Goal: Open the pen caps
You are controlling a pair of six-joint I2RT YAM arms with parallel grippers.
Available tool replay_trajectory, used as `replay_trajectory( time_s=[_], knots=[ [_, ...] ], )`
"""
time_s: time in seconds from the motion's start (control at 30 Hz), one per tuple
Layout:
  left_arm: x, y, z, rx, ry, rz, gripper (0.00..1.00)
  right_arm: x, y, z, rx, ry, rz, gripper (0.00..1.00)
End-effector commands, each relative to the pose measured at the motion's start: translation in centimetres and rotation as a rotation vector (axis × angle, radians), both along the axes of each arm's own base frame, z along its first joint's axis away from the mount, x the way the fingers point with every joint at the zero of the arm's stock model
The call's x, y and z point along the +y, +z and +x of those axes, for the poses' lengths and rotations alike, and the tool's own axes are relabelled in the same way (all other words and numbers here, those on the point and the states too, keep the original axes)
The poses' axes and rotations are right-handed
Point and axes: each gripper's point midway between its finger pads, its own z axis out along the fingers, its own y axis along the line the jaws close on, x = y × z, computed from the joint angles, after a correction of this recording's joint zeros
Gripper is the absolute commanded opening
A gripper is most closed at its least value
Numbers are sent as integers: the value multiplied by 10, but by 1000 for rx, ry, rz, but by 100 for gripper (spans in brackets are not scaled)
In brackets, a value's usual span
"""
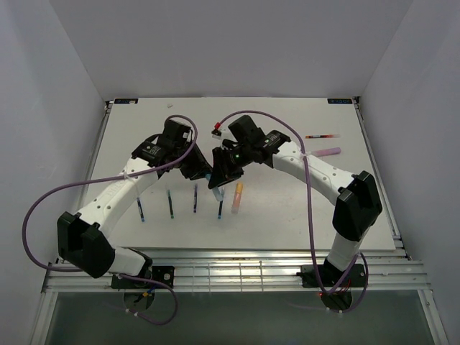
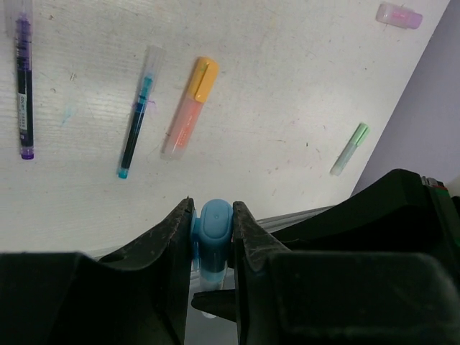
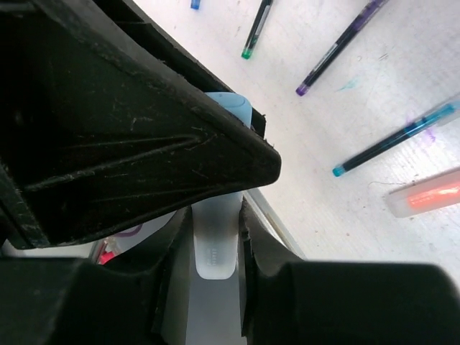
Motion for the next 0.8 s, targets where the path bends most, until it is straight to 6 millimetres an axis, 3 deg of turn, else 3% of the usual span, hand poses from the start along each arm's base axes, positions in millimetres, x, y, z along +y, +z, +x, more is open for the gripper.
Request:
replay_trajectory(
  time_s=[0.0,0.17,0.2,0.3,0.4,0.5,0.57,0.6,0.63,0.67,0.73,0.77],
  knots=[
    [-1,39,31,-90,58,-18,0,-5,1,-11,-21,9,-24,8],
    [24,51,81,-165,152,-7,0,-24,-14,-42,17,10,-72,8],
    [42,56,96,-203,187,-7,0,-29,-18,-47,23,8,-85,8],
    [78,63,117,-281,244,-11,0,-47,-28,-64,42,11,-103,8],
    [89,60,123,-305,254,11,0,-60,-34,-66,-7,3,-124,8],
    [89,48,118,-305,236,12,0,-61,-31,-49,-60,-6,-128,8],
    [86,27,110,-254,236,-1,0,-66,-33,-21,-187,-13,-186,8],
    [85,19,108,-226,236,-7,0,-68,-46,-7,-224,-4,-251,8],
    [82,12,105,-201,232,-20,0,-74,-37,18,-348,15,-318,8],
    [81,3,102,-167,242,-28,0,-74,-51,32,-379,51,-382,8],
    [82,-8,100,-135,265,-28,0,-80,-45,67,-555,121,-479,8],
    [84,-13,99,-115,290,-31,0,-83,-55,81,-591,136,-540,8]
  ],
)
